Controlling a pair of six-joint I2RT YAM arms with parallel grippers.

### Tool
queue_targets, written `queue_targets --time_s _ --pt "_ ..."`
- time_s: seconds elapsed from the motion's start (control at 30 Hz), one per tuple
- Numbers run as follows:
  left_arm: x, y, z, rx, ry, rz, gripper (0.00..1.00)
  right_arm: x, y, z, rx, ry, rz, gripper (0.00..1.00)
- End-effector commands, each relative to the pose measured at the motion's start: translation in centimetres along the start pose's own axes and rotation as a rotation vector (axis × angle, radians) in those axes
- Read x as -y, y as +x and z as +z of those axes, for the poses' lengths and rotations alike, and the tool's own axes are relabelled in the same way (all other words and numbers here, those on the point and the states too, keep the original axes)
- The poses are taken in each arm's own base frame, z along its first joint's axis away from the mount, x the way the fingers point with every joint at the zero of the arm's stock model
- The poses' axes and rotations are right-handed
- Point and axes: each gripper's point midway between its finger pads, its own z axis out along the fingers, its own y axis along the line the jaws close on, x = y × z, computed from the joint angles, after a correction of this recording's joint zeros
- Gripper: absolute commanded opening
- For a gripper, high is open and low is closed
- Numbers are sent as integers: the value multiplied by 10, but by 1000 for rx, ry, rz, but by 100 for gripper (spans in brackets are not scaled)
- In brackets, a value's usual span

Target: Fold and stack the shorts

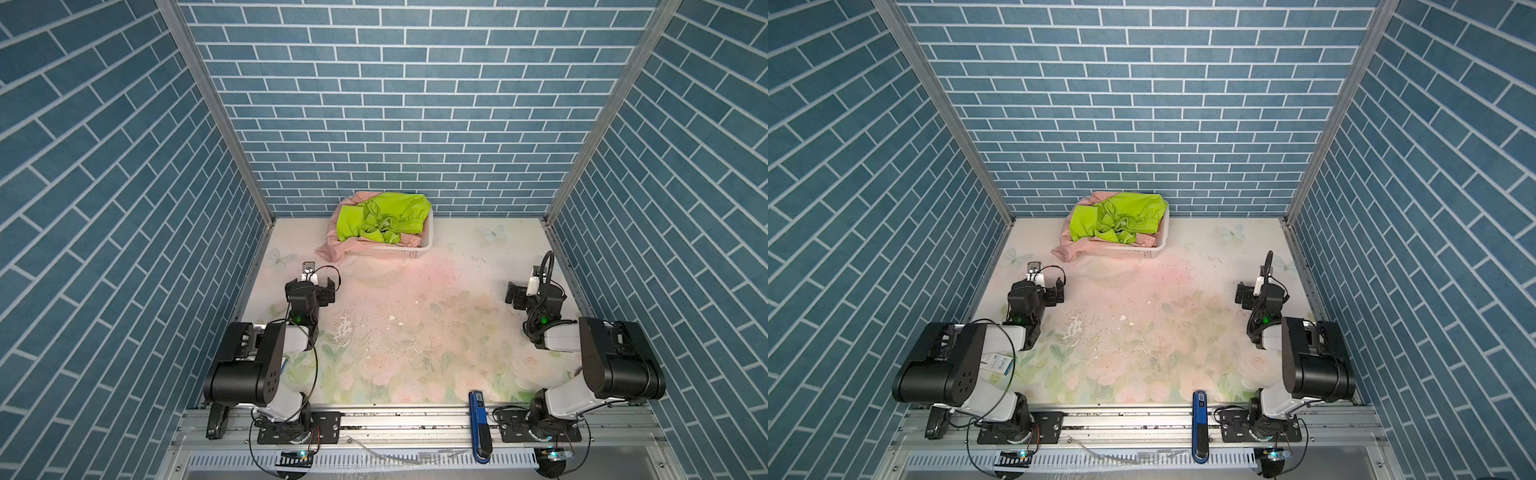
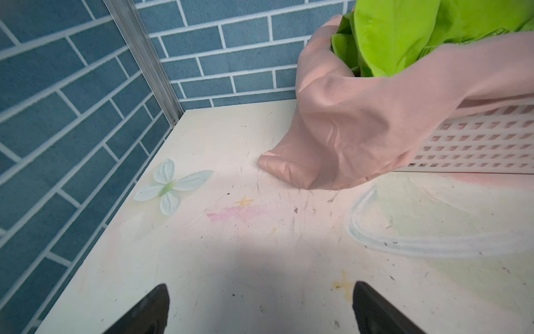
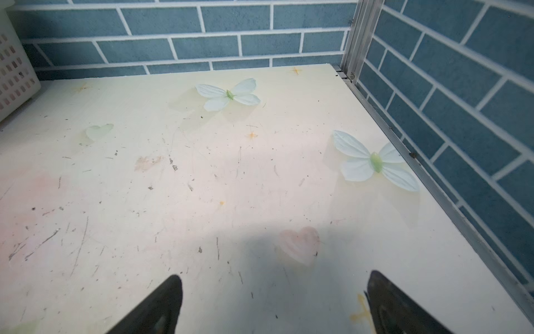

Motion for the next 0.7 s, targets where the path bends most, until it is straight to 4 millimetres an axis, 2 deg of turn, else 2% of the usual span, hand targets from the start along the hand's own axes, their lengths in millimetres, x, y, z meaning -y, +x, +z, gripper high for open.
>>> queue_targets --time_s 0.0,0.67 --pt "0 1 -1 2 -3 4 100 2 -11 2 30 9 4 99" --pt "-1 1 -1 1 -3 4 100 1 -11 3 27 3 8 99"
